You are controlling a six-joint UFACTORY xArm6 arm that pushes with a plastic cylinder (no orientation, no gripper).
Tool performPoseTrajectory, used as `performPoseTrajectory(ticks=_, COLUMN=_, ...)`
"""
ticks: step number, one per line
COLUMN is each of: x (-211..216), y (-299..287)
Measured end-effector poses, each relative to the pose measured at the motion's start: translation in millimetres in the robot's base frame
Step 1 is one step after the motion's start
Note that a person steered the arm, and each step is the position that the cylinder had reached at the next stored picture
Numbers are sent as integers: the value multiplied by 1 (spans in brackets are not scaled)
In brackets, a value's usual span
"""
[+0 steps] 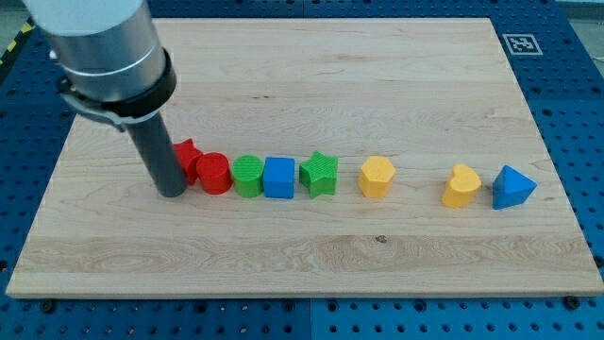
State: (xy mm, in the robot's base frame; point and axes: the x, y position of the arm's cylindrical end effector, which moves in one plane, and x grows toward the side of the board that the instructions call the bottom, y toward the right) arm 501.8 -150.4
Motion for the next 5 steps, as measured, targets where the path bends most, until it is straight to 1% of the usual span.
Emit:
performPoseTrajectory(ticks=1, x=-16, y=9)
performPoseTrajectory(ticks=2, x=-38, y=30)
performPoseTrajectory(ticks=4, x=-93, y=79)
performPoseTrajectory(ticks=5, x=-100, y=76)
